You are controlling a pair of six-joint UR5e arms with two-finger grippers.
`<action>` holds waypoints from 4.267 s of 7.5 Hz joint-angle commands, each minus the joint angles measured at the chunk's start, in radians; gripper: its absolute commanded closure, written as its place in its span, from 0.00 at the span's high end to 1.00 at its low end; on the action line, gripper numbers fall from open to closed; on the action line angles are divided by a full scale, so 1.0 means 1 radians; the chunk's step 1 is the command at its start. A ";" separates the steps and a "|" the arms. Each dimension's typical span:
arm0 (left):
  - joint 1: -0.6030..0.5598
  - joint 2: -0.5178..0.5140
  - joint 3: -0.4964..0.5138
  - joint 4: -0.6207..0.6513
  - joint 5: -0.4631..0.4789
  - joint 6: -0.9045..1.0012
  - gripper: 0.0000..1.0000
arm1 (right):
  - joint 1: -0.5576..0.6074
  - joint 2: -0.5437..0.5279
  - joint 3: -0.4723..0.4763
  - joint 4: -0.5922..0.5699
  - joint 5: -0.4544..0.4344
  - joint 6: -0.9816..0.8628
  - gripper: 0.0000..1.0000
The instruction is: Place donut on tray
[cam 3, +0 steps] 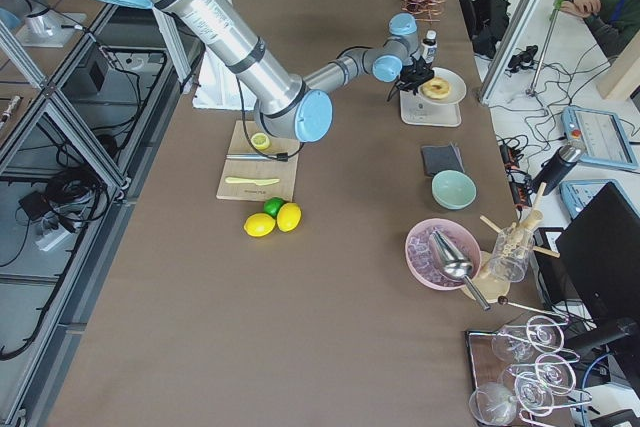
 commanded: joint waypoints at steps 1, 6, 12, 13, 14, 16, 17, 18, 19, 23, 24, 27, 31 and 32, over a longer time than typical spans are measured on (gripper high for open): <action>0.001 0.004 0.000 -0.007 0.000 0.000 0.99 | -0.038 0.021 -0.073 0.028 -0.038 0.010 0.00; 0.003 0.004 0.003 -0.007 0.000 0.000 0.99 | -0.055 0.012 -0.061 0.029 -0.041 -0.040 0.27; -0.025 0.027 0.049 -0.005 0.012 0.108 0.99 | 0.073 -0.212 0.196 0.014 0.138 -0.449 1.00; -0.063 0.072 0.083 -0.005 0.012 0.250 0.99 | 0.123 -0.306 0.263 0.011 0.208 -0.597 1.00; -0.121 0.096 0.135 -0.005 0.012 0.363 0.99 | 0.173 -0.389 0.316 0.009 0.245 -0.660 1.00; -0.221 0.128 0.265 -0.001 0.014 0.608 0.99 | 0.292 -0.599 0.441 0.009 0.327 -0.904 1.00; -0.285 0.128 0.325 -0.001 0.014 0.700 0.99 | 0.376 -0.709 0.472 0.009 0.371 -1.062 1.00; -0.357 0.127 0.379 0.005 0.015 0.780 0.99 | 0.470 -0.804 0.476 0.003 0.402 -1.276 1.00; -0.409 0.125 0.437 0.007 0.020 0.869 0.99 | 0.563 -0.848 0.476 -0.088 0.405 -1.502 1.00; -0.473 0.128 0.609 0.030 0.032 0.954 0.99 | 0.831 -0.845 0.477 -0.561 0.321 -2.265 1.00; -0.473 0.131 0.630 0.036 0.032 0.954 0.99 | 0.837 -0.848 0.476 -0.580 0.316 -2.294 1.00; -0.502 0.131 0.676 0.062 0.078 0.939 0.99 | 0.837 -0.856 0.470 -0.575 0.318 -2.292 1.00; -0.539 0.114 0.654 0.070 0.135 0.940 0.99 | 0.836 -0.859 0.465 -0.572 0.326 -2.292 1.00; -0.537 0.111 0.602 0.146 0.135 0.940 0.99 | 0.836 -0.859 0.465 -0.571 0.327 -2.292 1.00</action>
